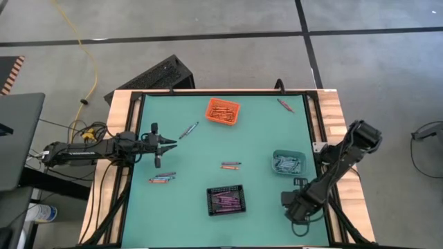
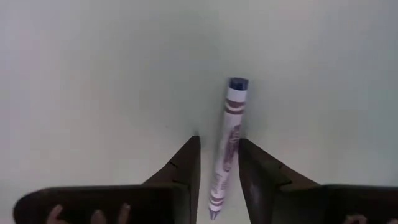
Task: Sort crayons
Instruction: Put the blue crayon into the blue bin
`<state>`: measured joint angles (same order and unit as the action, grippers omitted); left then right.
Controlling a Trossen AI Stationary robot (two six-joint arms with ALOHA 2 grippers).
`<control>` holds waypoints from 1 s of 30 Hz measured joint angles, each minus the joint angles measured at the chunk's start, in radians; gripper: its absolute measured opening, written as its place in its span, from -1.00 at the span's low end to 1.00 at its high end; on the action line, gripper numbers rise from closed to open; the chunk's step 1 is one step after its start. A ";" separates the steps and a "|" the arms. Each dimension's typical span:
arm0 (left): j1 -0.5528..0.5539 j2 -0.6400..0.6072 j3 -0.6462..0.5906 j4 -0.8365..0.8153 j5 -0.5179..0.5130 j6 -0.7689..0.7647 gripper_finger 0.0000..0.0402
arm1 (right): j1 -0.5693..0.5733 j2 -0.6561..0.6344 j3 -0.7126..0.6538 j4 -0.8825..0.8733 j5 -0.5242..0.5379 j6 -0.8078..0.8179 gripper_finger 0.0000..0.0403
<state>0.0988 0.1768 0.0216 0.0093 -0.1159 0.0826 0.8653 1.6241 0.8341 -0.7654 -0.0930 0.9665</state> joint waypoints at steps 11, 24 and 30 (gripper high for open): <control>0.000 0.000 0.000 0.000 0.000 0.000 -0.73 | -0.060 -0.041 -0.007 0.008 -0.025 -0.043 -0.96; 0.000 0.000 0.000 0.000 0.000 0.000 -0.73 | -0.154 -0.247 0.133 -0.329 0.115 -0.103 -0.98; 0.000 0.000 0.000 0.000 0.000 0.000 -0.73 | -0.250 -0.286 0.140 -0.405 0.258 -0.257 -0.98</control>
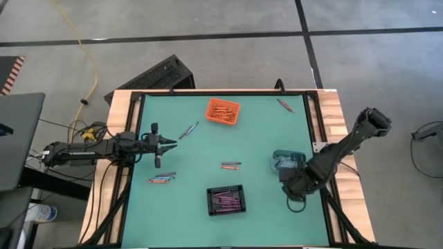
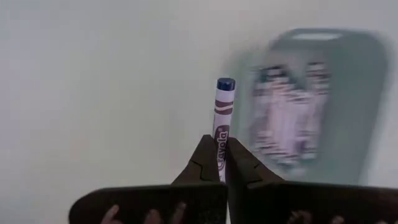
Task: Sort crayons
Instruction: Put the blue crayon into the blue bin
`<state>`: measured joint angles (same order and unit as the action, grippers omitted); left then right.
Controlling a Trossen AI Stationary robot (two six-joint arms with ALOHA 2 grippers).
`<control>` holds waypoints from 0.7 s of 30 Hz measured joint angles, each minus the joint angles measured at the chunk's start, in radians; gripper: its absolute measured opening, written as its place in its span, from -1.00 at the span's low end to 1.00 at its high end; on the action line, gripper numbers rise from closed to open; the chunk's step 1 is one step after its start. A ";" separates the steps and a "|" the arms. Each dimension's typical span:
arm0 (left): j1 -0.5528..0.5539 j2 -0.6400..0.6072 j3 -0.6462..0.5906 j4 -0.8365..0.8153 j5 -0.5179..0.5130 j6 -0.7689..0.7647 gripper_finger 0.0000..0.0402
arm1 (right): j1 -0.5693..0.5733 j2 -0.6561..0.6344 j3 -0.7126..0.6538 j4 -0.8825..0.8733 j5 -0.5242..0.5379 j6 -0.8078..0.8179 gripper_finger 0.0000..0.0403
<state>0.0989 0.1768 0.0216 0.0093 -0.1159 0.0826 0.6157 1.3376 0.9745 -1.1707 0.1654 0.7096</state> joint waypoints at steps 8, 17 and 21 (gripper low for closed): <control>0.000 0.000 0.000 0.000 0.000 0.000 -0.73 | -0.176 0.059 0.001 -0.005 0.024 -0.228 -0.98; 0.000 0.000 0.000 0.000 0.000 0.000 -0.73 | -0.313 0.168 0.001 -0.070 0.022 -0.251 -0.87; 0.000 0.000 0.000 0.000 0.000 0.000 -0.73 | -0.340 0.200 0.001 -0.102 0.022 -0.263 -0.77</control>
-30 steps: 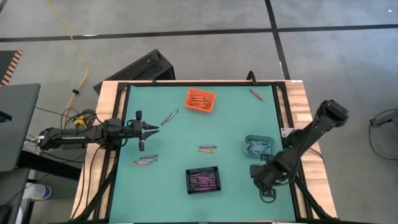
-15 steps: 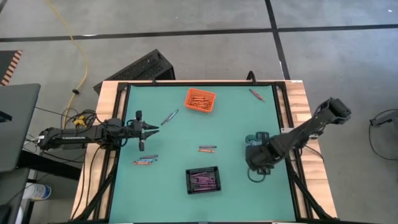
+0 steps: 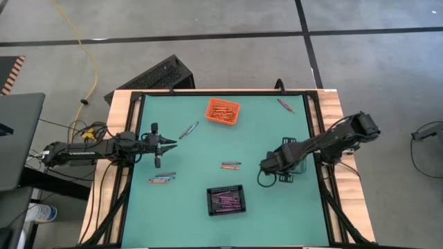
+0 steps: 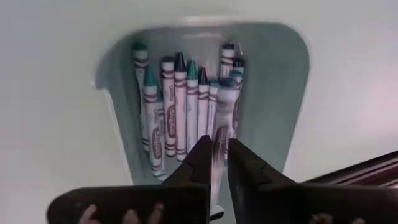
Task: Sort crayons
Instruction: Put the blue crayon into the blue bin, then put the purple crayon into the black bin
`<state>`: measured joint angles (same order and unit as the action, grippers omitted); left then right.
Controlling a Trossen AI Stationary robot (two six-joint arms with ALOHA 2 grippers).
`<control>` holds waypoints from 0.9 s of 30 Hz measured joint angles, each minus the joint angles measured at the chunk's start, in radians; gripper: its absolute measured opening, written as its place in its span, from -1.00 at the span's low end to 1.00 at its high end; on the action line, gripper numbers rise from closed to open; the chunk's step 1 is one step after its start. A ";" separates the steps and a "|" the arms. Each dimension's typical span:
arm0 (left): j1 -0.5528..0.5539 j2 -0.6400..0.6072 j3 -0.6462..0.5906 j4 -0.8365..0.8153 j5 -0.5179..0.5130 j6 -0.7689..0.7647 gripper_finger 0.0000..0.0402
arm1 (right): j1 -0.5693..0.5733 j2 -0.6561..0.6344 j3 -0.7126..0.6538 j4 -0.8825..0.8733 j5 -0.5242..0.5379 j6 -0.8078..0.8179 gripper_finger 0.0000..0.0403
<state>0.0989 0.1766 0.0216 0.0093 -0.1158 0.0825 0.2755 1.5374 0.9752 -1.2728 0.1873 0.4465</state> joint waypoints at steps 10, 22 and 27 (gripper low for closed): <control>0.000 0.000 0.000 0.000 0.000 0.000 -0.73 | -0.003 0.022 0.000 -0.003 -0.002 -0.026 -0.64; 0.000 0.000 0.000 0.000 0.000 0.000 -0.73 | -0.002 0.001 0.090 -0.048 -0.001 -0.003 -0.63; 0.000 0.000 0.000 0.000 0.000 0.000 -0.73 | -0.002 -0.037 0.157 -0.007 -0.001 -0.008 -0.63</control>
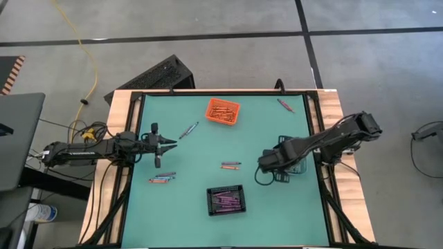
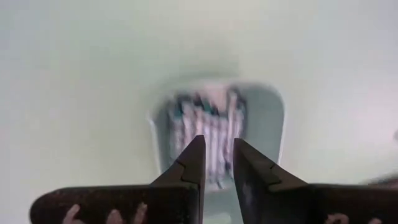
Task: Sort crayons
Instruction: Put the purple crayon into the black bin
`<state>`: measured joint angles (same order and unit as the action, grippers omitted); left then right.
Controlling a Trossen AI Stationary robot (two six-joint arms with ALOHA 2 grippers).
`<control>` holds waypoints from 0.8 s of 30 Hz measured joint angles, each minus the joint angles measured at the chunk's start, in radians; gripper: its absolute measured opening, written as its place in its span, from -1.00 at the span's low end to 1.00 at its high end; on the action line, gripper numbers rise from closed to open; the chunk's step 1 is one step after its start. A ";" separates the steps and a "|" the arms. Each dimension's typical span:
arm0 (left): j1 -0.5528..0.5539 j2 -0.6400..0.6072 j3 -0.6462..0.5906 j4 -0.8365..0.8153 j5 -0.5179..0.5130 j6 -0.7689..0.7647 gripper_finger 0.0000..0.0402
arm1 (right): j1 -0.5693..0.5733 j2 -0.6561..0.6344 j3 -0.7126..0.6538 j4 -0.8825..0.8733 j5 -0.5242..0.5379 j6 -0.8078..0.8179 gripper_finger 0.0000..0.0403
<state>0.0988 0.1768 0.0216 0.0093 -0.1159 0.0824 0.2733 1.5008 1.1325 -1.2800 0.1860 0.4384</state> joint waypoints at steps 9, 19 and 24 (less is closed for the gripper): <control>0.000 0.000 0.000 0.000 0.000 0.000 -0.73 | -0.008 -0.005 0.069 0.500 0.056 -0.128 -0.63; 0.000 0.000 0.000 0.000 0.000 0.000 -0.73 | -0.012 0.306 0.170 1.357 -0.110 -0.374 -0.63; 0.000 0.000 0.000 0.000 0.000 0.000 -0.73 | -0.040 0.552 0.413 1.326 -0.135 -0.446 -0.63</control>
<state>0.0986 0.1768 0.0216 0.0093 -0.1158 0.0826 0.2338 2.0525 1.5456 0.0458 0.0506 -0.0081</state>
